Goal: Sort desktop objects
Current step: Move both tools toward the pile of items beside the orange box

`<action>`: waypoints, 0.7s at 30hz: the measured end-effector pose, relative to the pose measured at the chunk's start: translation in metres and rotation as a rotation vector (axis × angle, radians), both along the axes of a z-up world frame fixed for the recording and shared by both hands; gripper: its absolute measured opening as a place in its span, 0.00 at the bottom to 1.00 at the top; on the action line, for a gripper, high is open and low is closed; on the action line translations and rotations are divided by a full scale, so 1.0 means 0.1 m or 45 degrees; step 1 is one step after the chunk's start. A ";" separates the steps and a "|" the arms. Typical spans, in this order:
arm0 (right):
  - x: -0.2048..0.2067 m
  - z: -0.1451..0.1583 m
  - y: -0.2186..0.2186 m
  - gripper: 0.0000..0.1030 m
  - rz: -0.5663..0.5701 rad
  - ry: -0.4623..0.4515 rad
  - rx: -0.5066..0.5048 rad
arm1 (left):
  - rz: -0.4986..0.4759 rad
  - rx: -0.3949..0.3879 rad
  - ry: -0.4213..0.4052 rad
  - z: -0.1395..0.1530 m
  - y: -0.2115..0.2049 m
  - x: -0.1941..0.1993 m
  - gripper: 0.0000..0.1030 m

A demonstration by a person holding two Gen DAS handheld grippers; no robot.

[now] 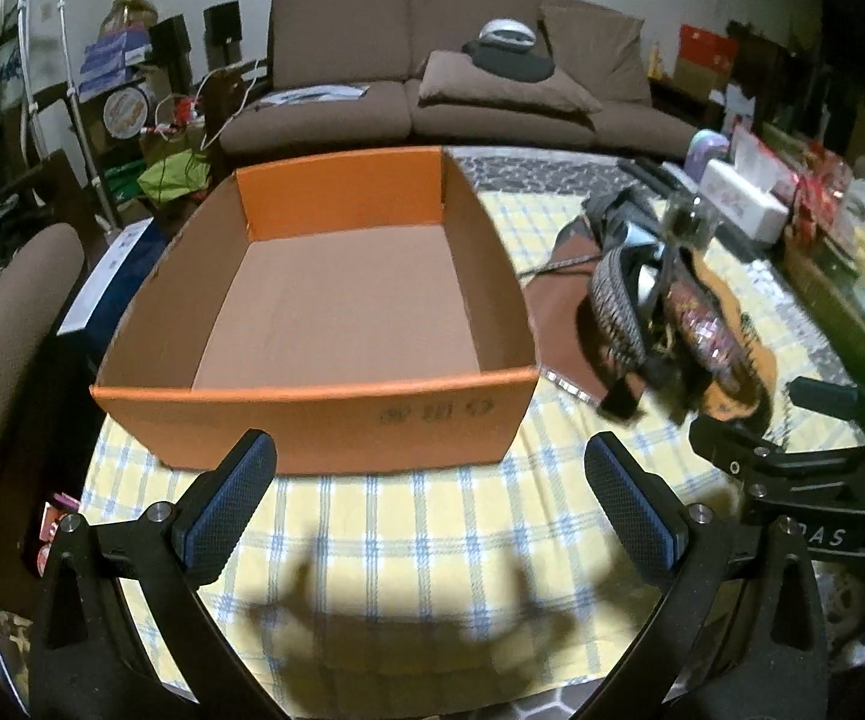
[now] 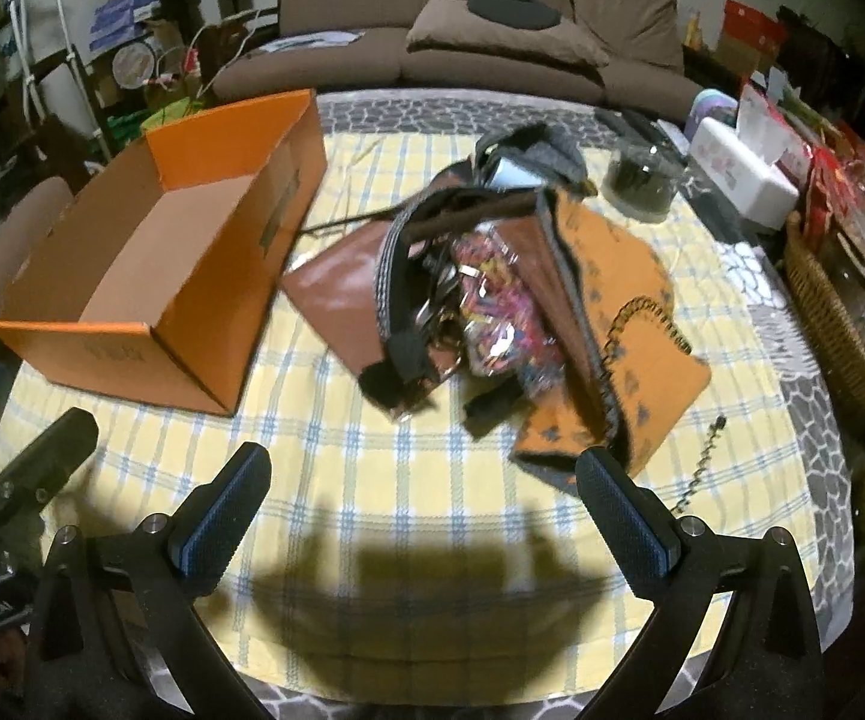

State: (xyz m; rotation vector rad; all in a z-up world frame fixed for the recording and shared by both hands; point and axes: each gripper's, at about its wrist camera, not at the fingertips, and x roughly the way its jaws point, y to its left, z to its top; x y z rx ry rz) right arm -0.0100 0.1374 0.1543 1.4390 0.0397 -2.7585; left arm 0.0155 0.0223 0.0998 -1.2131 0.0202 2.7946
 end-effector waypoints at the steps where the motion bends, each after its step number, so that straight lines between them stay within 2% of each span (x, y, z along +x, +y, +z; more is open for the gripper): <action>1: -0.01 0.02 0.02 1.00 -0.001 0.006 -0.002 | -0.005 -0.005 0.006 0.05 0.02 -0.02 1.00; 4: -0.05 0.14 0.12 1.00 -0.014 0.028 -0.025 | -0.021 -0.024 0.021 0.15 0.09 -0.10 1.00; 10: -0.29 0.36 0.46 1.00 -0.089 0.065 -0.149 | -0.107 -0.039 0.050 0.28 0.39 -0.32 1.00; 13: -0.46 0.41 0.64 1.00 -0.130 0.077 -0.191 | -0.141 -0.052 0.043 0.24 0.57 -0.48 1.00; 21: -0.82 0.45 0.99 1.00 -0.196 0.105 -0.276 | -0.228 0.002 -0.021 0.04 0.87 -0.78 1.00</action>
